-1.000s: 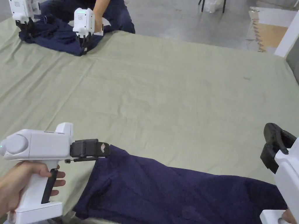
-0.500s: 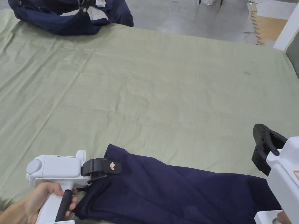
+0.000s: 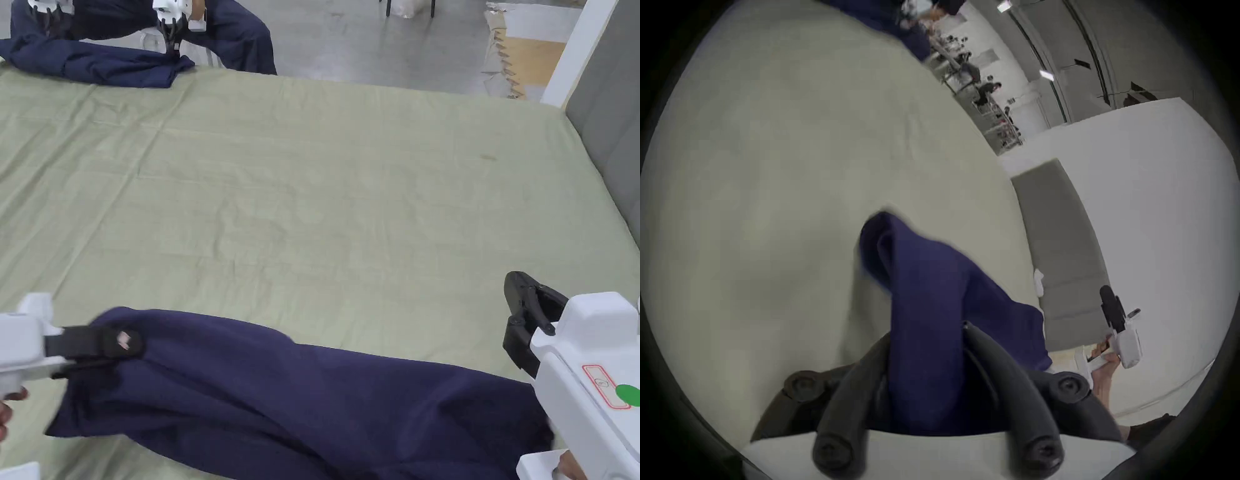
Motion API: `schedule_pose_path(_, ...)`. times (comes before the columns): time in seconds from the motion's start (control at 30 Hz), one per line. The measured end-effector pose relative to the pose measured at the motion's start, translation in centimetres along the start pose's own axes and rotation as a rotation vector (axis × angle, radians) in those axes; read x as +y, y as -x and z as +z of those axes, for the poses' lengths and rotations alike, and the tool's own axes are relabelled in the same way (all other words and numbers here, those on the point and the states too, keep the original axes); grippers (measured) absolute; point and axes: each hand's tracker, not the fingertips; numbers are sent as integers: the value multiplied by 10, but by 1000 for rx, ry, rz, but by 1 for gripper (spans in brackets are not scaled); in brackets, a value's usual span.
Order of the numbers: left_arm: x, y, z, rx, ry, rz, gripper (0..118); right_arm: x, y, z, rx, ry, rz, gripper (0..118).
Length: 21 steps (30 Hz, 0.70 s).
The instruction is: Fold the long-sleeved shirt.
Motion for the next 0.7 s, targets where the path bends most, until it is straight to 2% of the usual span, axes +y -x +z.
schedule_pose_path(0.17,35,-4,76,173,-161,-20,17,-3,2,-6,5,-1,-12,0)
schedule_pose_path(0.3,30,-41,83,141,-188,-43,17,-1,9,-10,19,-8,-14,0)
schedule_pose_path(0.47,-17,-123,12,72,-85,-180,17,2,15,-9,27,-17,7,0)
schedule_pose_path(0.6,-67,-176,-74,-13,21,-210,17,0,10,-2,16,-15,13,0)
schedule_pose_path(0.7,-109,-206,-148,16,132,-269,17,-6,4,2,-6,0,1,0)
